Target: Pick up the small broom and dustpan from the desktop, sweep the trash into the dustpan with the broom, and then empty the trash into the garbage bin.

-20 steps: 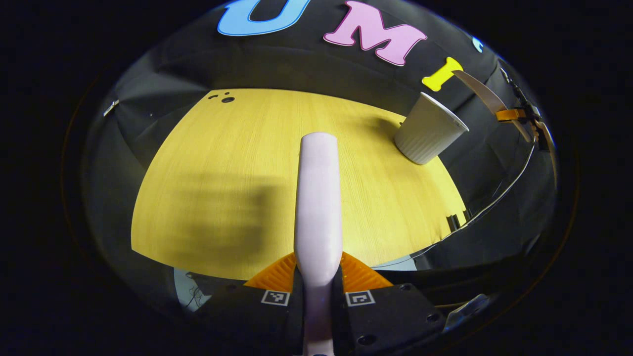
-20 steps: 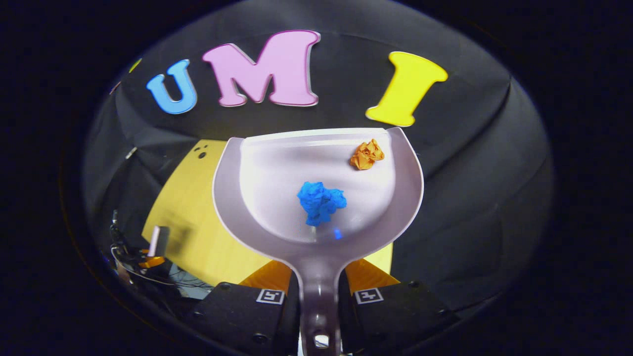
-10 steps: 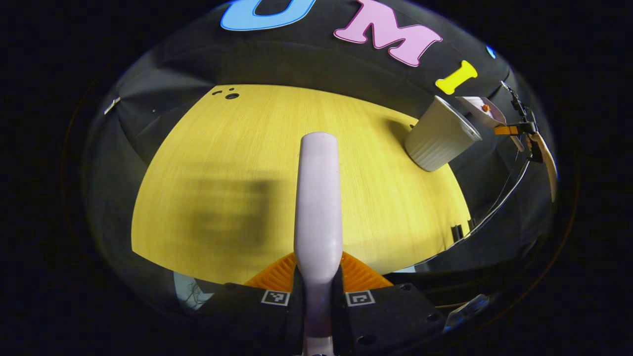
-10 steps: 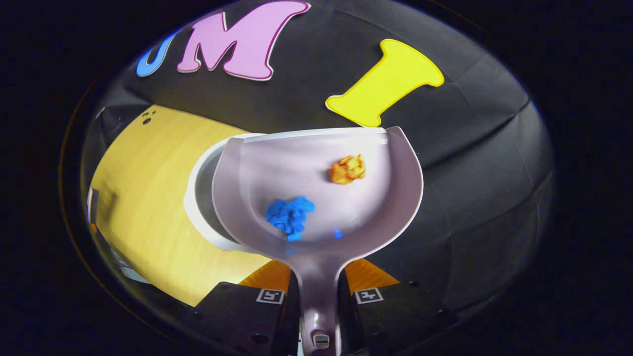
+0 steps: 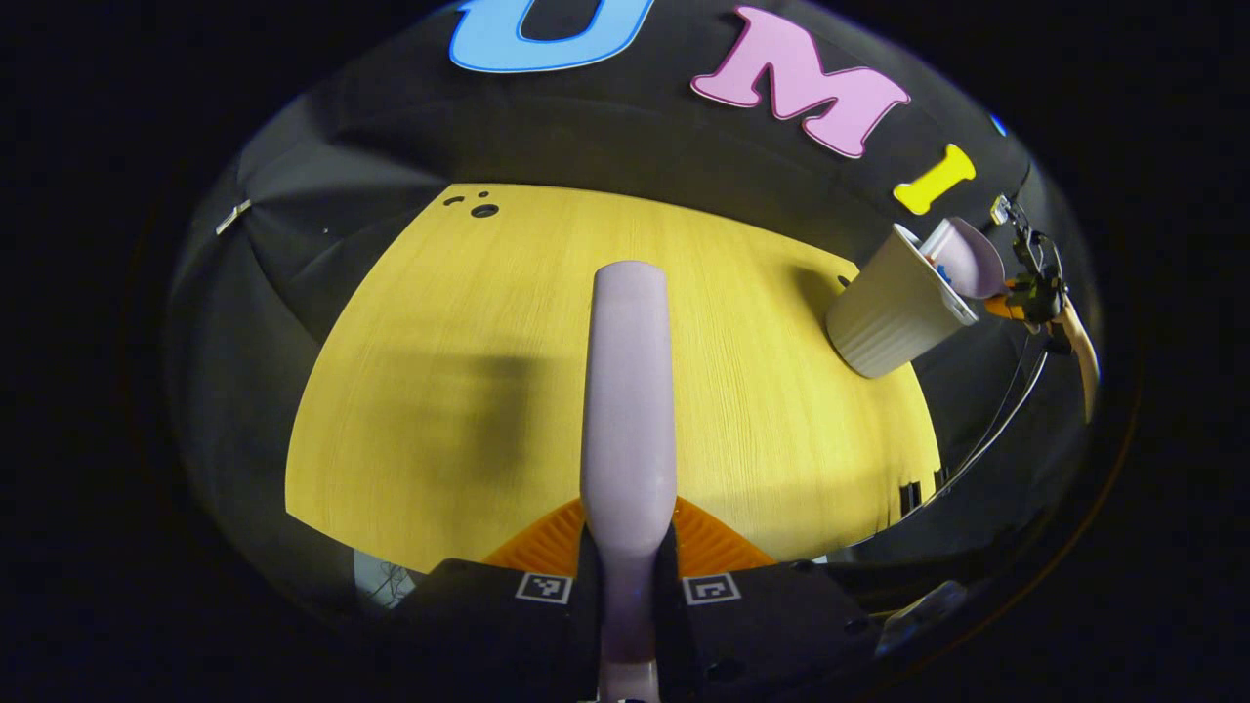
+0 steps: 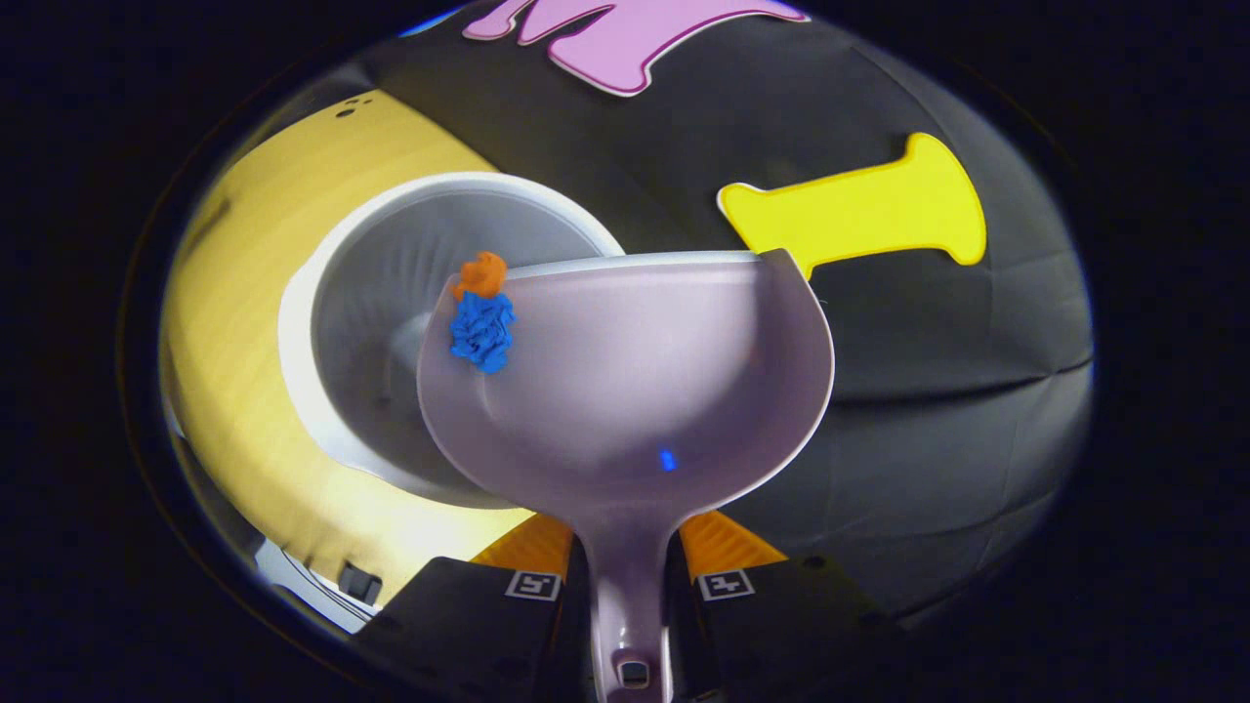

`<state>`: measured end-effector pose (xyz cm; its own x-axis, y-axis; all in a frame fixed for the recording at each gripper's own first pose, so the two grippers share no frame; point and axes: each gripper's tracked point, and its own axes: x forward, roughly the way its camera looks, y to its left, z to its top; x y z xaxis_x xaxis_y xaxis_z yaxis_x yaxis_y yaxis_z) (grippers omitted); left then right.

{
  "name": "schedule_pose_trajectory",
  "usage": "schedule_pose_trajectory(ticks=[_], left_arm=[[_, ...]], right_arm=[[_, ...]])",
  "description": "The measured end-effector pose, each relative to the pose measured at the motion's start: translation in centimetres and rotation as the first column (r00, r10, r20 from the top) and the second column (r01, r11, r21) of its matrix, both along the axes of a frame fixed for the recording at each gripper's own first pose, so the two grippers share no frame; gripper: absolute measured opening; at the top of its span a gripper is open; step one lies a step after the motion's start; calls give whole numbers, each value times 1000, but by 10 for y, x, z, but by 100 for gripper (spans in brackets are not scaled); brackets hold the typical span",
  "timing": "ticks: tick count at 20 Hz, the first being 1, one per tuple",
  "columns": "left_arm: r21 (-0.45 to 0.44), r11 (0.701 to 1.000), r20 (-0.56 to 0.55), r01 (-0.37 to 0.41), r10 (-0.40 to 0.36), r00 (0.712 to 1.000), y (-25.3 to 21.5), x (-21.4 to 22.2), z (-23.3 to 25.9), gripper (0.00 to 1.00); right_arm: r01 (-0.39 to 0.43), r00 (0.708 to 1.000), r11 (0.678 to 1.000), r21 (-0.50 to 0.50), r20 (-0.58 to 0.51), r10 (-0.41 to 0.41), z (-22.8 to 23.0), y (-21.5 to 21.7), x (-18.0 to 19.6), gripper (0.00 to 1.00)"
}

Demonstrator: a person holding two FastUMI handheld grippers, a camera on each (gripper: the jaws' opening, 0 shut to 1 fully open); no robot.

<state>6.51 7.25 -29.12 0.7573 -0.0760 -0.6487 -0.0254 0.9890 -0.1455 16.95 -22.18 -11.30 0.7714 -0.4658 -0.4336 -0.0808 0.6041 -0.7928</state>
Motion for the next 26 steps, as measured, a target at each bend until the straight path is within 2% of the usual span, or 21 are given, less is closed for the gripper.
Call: schedule_pose_trajectory(ticks=[1, 2, 5, 7, 9, 15, 18, 20, 21, 22, 26], left_arm=[[1, 1000, -1, -3, 3, 1000, 1, 0, 0, 26], [-1, 1000, -3, -6, 6, 1000, 1, 0, -1, 26], [-8, 1000, -8, -25, 25, 1000, 6, 2, -4, 27], [-7, 999, -11, -32, 32, 999, 7, 3, -6, 27], [-5, 999, -12, -31, 31, 999, 7, 3, -8, 26], [-10, 999, -16, -39, 38, 999, 9, 6, -13, 27], [-13, 999, -21, -40, 40, 999, 10, 9, -13, 27], [-8, 999, -20, -33, 33, 999, 9, 11, -13, 27], [-3, 1000, -20, -28, 28, 999, 9, 12, -12, 27], [3, 1000, -19, -22, 22, 1000, 9, 12, -11, 27], [10, 1000, -18, -4, 4, 1000, 6, 15, -11, 27]], right_arm=[[-3, 1000, 1000, -28, -29, 2, -2, 2, 1, 39], [-8, 998, 999, -48, -55, 6, -6, 4, 4, 36], [-28, 992, 995, -97, -123, 16, -10, 6, 9, 36], [-53, 986, 985, -165, -164, 25, -8, 9, 13, 39], [-83, 981, 972, -222, -191, 40, -13, 4, 16, 36], [-90, 976, 962, -257, -215, 34, -11, 6, 13, 36], [-121, 969, 935, -335, -244, 38, -7, 4, 13, 36], [-158, 963, 890, -428, -266, 43, -1, 2, 6, 32], [-171, 962, 866, -469, -270, 44, 3, 1, 4, 36], [-174, 963, 856, -487, -268, 44, 4, -1, 2, 36], [-126, 972, 885, -449, -235, 19, 4, -4, 0, 36]])
